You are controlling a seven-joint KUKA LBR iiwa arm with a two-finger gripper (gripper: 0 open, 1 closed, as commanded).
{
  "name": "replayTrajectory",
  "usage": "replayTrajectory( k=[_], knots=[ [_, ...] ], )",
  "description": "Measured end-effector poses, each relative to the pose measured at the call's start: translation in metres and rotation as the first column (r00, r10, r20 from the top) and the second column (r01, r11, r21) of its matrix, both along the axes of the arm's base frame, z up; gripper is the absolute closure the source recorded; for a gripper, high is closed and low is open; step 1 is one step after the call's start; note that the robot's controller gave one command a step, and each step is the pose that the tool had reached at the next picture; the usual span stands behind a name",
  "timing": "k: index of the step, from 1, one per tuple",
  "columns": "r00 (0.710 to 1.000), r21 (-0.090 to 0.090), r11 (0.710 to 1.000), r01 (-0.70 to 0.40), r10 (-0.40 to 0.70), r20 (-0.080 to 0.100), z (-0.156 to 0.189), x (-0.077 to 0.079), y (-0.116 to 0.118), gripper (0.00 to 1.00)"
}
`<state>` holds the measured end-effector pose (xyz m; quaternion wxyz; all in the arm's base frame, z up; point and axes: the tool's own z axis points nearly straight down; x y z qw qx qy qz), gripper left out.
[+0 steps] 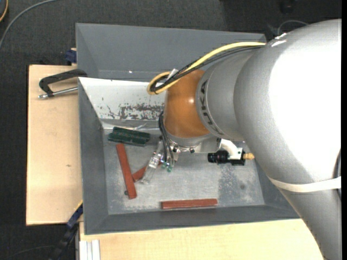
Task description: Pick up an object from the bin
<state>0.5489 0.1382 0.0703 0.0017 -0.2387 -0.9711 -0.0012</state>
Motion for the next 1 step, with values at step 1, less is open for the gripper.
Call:
replayTrajectory(
  k=[1],
  knots=[
    [0.991,0.004,0.991,0.131,-0.131,0.011,0.036,0.0441,0.069,0.0]
  ],
)
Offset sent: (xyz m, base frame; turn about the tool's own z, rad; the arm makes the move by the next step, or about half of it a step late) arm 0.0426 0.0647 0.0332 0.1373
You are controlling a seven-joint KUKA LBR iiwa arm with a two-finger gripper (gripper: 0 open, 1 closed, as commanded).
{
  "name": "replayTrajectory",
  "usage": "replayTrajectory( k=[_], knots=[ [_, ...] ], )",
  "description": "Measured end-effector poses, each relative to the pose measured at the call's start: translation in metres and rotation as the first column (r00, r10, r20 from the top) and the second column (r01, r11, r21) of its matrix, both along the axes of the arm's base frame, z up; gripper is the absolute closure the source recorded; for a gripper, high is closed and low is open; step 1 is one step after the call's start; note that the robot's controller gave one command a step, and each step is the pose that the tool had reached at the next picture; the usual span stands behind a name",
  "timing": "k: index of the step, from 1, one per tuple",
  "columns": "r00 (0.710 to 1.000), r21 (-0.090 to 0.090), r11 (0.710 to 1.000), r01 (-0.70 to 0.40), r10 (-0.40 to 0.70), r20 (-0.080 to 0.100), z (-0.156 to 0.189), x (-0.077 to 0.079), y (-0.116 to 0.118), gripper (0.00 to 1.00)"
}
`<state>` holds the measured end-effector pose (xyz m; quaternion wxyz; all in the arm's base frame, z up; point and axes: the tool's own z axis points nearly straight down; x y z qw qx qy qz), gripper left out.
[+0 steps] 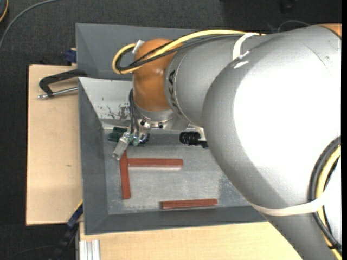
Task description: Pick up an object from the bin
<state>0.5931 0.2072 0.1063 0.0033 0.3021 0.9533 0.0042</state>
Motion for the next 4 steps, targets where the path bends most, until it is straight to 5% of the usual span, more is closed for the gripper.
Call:
replayTrajectory(
  k=[1,2,3,4],
  knots=[
    [0.967,-0.003,0.967,0.254,-0.254,-0.009,-0.035,-0.003,-0.015,0.0],
    [0.967,0.0,0.967,0.254,-0.254,0.004,-0.029,0.0,-0.015,1.0],
    [0.916,0.003,0.916,0.402,-0.402,-0.001,0.101,-0.015,0.014,1.0],
    [0.915,-0.005,0.915,0.403,-0.403,-0.007,0.096,-0.017,0.012,0.0]
  ],
)
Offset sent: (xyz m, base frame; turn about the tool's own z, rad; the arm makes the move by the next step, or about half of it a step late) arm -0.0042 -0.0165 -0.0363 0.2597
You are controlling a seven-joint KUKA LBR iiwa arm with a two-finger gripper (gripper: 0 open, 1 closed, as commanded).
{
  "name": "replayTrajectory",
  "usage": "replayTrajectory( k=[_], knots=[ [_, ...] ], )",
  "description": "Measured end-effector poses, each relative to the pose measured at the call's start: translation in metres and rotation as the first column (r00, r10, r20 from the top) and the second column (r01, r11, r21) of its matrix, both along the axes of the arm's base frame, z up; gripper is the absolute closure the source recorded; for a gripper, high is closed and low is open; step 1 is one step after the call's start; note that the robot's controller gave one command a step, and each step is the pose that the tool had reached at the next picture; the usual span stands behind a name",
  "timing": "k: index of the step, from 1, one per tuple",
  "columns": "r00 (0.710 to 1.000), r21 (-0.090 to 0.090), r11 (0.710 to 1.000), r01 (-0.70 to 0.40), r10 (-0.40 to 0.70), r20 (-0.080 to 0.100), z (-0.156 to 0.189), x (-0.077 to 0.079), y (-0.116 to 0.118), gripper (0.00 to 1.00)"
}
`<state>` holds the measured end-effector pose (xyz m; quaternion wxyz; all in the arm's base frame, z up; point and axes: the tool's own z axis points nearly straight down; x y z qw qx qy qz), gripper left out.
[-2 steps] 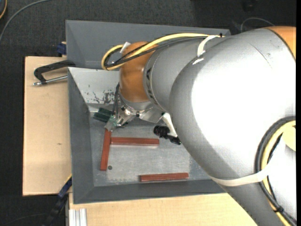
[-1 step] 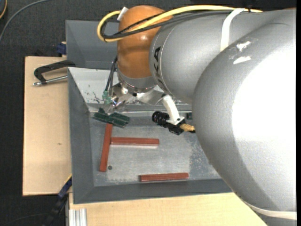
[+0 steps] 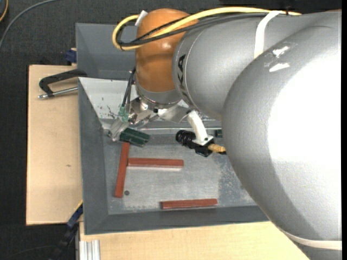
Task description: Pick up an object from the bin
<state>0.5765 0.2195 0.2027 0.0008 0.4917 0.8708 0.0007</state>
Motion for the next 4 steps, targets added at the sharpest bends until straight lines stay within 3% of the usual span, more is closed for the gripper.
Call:
replayTrajectory(
  k=[1,2,3,4],
  knots=[
    [0.989,0.0,0.989,-0.15,0.15,-0.006,-0.135,-0.02,-0.022,0.0],
    [0.989,0.004,0.989,-0.151,0.151,0.006,-0.127,-0.017,-0.02,1.0],
    [0.985,0.002,0.985,-0.174,0.174,0.011,0.029,-0.018,-0.028,1.0],
    [0.981,-0.001,0.981,-0.192,0.192,-0.011,-0.018,-0.06,-0.059,1.0]
  ],
)
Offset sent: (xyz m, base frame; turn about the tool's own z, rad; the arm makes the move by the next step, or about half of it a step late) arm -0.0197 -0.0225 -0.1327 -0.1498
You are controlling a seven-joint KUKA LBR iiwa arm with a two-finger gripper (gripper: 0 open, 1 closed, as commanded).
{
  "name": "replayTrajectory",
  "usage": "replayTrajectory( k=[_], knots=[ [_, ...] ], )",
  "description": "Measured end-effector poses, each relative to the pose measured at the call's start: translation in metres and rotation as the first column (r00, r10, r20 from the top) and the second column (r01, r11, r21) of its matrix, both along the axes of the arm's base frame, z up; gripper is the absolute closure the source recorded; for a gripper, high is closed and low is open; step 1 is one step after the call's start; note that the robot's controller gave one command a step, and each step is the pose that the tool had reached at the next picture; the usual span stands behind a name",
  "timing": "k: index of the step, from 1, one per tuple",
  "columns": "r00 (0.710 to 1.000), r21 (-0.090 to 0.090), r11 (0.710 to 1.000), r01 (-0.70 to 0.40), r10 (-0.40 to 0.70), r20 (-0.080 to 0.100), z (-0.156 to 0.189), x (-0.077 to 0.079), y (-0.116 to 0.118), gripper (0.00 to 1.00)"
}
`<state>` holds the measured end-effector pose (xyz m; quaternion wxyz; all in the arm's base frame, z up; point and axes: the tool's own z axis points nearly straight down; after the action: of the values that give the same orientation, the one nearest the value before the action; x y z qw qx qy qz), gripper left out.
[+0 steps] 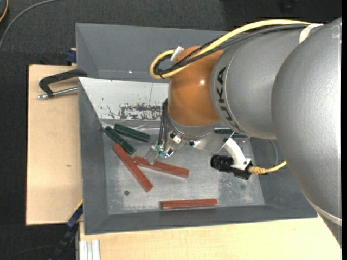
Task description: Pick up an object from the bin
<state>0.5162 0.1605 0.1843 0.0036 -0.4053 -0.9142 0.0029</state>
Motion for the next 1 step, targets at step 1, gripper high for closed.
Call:
replayTrajectory(
  k=[1],
  knots=[
    [1.0,0.003,1.0,-0.002,0.002,0.009,0.0031,0.0029,0.0019,0.0]
  ],
)
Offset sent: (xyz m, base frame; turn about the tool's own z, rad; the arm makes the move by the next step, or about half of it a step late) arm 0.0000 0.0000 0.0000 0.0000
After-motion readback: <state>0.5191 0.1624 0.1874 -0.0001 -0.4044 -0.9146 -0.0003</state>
